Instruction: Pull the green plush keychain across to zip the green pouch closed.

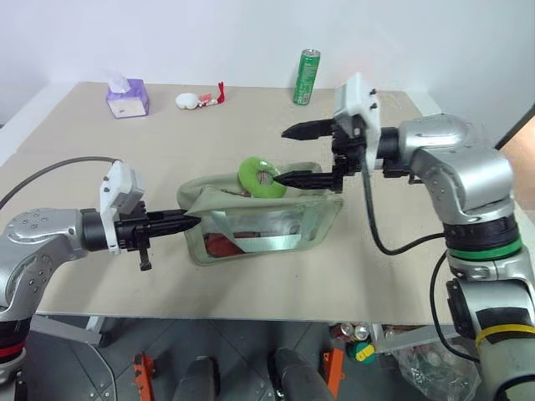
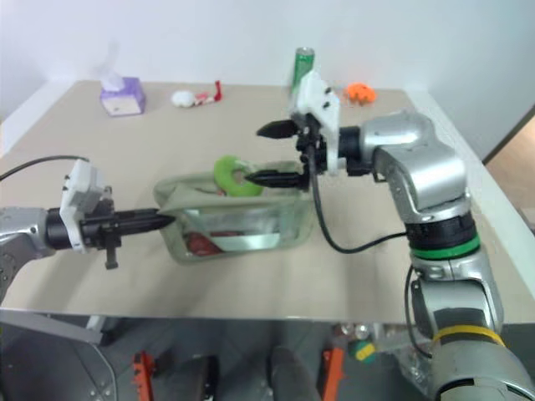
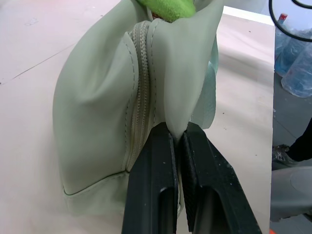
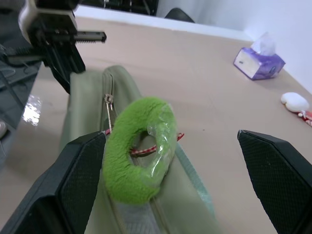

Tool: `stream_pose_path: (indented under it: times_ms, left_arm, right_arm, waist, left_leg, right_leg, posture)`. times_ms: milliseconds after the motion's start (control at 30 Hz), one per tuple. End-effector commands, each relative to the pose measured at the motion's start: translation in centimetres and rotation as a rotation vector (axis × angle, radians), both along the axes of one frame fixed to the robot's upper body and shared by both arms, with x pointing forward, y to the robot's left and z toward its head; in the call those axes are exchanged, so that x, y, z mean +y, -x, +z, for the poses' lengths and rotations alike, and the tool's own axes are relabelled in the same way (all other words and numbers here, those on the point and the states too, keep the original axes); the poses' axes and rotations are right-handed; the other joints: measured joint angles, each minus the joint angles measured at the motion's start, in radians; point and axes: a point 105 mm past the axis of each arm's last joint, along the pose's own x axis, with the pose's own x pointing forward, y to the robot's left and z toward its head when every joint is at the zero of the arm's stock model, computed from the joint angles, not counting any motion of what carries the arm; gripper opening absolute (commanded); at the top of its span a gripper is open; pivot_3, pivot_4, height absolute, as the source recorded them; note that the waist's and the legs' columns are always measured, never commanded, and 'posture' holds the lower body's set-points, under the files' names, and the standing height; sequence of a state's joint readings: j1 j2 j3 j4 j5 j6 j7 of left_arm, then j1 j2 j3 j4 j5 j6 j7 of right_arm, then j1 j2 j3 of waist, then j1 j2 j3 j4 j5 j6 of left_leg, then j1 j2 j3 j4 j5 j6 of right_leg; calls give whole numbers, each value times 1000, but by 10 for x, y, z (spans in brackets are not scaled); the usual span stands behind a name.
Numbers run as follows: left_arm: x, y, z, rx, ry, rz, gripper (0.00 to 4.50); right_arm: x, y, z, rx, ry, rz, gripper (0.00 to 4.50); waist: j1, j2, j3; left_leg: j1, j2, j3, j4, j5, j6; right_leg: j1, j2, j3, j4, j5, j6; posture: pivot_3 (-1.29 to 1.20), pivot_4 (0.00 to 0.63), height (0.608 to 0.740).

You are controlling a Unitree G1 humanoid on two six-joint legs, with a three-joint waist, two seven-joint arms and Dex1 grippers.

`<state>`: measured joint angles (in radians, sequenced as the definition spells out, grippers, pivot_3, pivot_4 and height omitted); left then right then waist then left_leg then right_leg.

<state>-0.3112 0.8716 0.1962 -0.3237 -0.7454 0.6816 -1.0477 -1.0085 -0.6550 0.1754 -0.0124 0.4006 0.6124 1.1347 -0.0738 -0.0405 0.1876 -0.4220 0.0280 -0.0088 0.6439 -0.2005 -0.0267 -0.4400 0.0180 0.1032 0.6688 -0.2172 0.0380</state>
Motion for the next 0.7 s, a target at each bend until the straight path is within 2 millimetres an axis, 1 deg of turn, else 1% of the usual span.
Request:
stream_pose_path:
  times_ms: [33, 267, 367, 533, 600, 700]
  left_arm:
    - [-3, 1, 5, -25, 3, -10, 28]
    - [-1, 4, 6, -29, 4, -1, 28]
    - [0, 3, 7, -29, 4, 2, 28]
    - [0, 3, 7, -32, 2, 4, 28]
    - [0, 3, 7, -33, 3, 3, 28]
    - [-2, 3, 7, -32, 4, 0, 28]
  right_arm:
    - [5, 0, 13, -94, 29, 28, 4500]
    - [10, -8, 8, -94, 42, 33, 4500]
    - [14, -13, 2, -100, 66, 27, 4500]
    - [18, -29, -8, -142, 127, -28, 4500]
    - [21, -32, -7, -152, 131, -34, 4500]
    - [27, -32, 0, -158, 102, -24, 4500]
  waist:
    - [0, 0, 0]
    - [0, 0, 0]
    - [-1, 0, 0]
    - [-1, 0, 0]
    - [-1, 0, 0]
    - [-1, 0, 0]
  left_leg:
    - [0, 0, 0, 0, 0, 0]
    - [0, 0, 0, -1, 0, 0]
    - [0, 0, 0, -1, 0, 0]
    - [0, 0, 0, -1, 0, 0]
    - [0, 0, 0, -1, 0, 0]
    - [0, 0, 0, -1, 0, 0]
  right_leg:
    - [0, 0, 0, 0, 0, 0]
    - [0, 0, -1, 0, 0, 0]
    - [0, 0, -1, 0, 0, 0]
    - [0, 0, -1, 0, 0, 0]
    - [0, 0, -1, 0, 0, 0]
    - [0, 0, -1, 0, 0, 0]
  posture:
    - [0, 150, 740]
    - [0, 150, 740]
    - [0, 150, 740]
    - [0, 150, 740]
    - [0, 150, 740]
    - [0, 150, 740]
